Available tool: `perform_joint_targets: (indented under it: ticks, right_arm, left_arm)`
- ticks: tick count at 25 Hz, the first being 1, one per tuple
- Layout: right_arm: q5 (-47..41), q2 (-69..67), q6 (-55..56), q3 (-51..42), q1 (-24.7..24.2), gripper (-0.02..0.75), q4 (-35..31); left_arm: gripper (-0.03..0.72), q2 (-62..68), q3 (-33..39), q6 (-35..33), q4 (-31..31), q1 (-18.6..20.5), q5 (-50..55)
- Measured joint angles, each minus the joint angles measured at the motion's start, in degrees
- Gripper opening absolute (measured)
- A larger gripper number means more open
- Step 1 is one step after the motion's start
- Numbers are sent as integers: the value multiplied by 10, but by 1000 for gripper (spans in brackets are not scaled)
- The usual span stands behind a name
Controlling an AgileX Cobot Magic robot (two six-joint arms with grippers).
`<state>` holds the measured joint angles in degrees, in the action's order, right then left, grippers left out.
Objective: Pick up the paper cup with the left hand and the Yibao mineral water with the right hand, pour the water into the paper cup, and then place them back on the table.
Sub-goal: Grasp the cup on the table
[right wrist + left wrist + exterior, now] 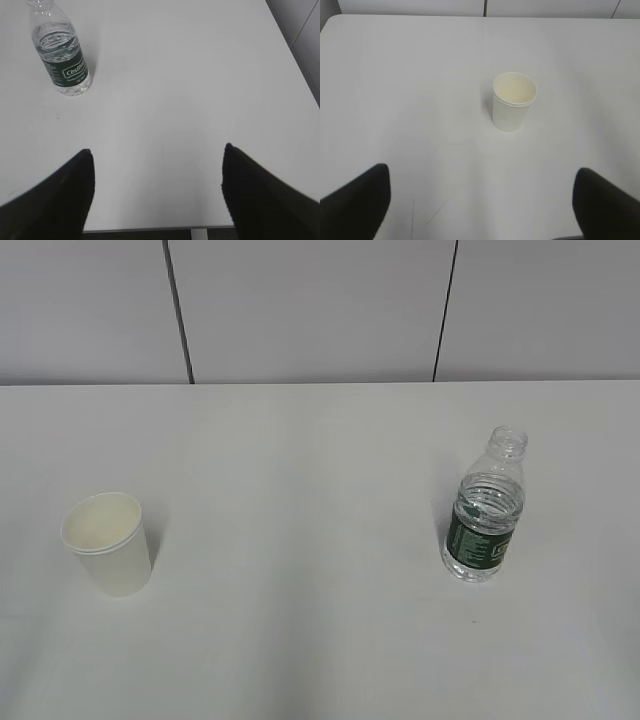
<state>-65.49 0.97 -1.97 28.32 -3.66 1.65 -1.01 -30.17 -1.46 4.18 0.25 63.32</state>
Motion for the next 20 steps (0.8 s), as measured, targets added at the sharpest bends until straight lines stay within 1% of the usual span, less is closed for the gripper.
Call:
perform_joint_targets:
  ticks: [9, 15, 18, 20]
  right_arm:
    - [0, 0, 0, 0, 0, 585, 0]
    - [0, 0, 0, 0, 0, 585, 0]
    - [0, 0, 0, 0, 0, 585, 0]
    - [0, 0, 0, 0, 0, 585, 0]
  left_arm:
    - [660, 0, 0, 0, 0, 0, 0]
    - [563, 0, 0, 0, 8, 0, 0]
    - [550, 18, -6, 0, 20, 0, -1]
    - [547, 47, -18, 0, 24, 0, -21]
